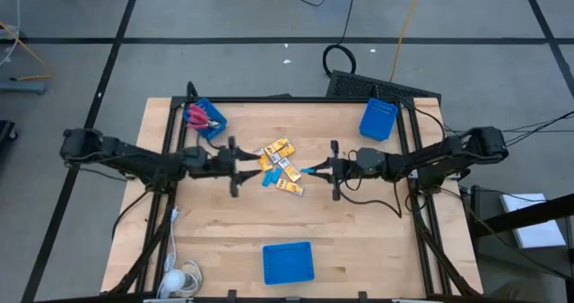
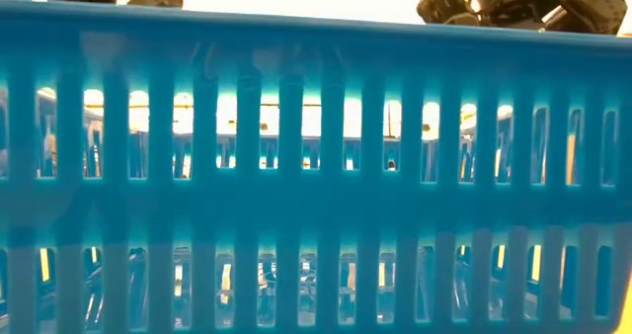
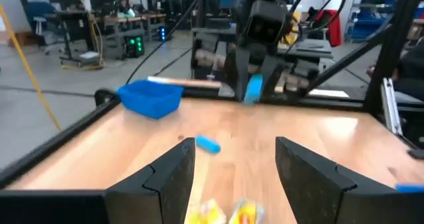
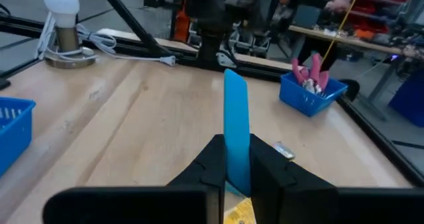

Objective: Pick & Place School Supplies
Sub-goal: Put the blue eraser into the bottom blue bin

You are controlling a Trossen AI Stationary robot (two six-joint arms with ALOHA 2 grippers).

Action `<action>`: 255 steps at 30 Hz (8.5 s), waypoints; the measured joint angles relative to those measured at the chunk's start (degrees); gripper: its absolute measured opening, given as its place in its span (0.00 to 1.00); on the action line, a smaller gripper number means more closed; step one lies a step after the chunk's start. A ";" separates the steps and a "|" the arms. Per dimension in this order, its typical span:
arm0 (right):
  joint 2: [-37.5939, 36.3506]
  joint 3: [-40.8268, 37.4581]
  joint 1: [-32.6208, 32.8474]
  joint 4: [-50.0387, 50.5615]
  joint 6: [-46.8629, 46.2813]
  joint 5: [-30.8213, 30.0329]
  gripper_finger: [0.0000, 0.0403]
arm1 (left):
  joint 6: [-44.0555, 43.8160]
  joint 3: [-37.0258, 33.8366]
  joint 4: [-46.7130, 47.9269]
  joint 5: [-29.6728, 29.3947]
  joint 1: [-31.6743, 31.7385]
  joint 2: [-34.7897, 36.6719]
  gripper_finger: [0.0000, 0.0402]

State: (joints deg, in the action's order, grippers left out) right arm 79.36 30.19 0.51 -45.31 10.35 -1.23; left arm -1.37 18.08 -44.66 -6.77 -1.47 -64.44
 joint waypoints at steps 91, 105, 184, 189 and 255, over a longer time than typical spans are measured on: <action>0.06 0.96 7.72 0.18 -0.67 -3.64 0.07 | 1.88 27.14 -0.05 5.19 -4.24 -32.33 0.44; 0.06 0.96 7.72 0.14 -1.14 -3.63 0.07 | 1.01 27.14 -1.65 5.23 -4.20 -32.33 0.36; -12.69 -2.47 28.34 4.84 -12.05 -11.00 0.19 | -16.89 27.24 -8.99 -18.55 -37.33 -47.78 0.09; -12.69 -2.47 28.92 5.20 -12.13 -10.98 0.19 | -16.63 27.24 -8.58 -13.52 -38.10 -47.78 0.09; -3.57 -9.88 -10.60 34.70 -40.91 -6.01 0.40 | -8.89 27.18 1.19 -17.20 -31.96 -33.86 0.40</action>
State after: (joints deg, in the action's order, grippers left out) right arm 75.79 20.31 -10.10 -10.61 -30.55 -7.24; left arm -10.26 45.25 -43.46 -23.97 -33.43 -98.30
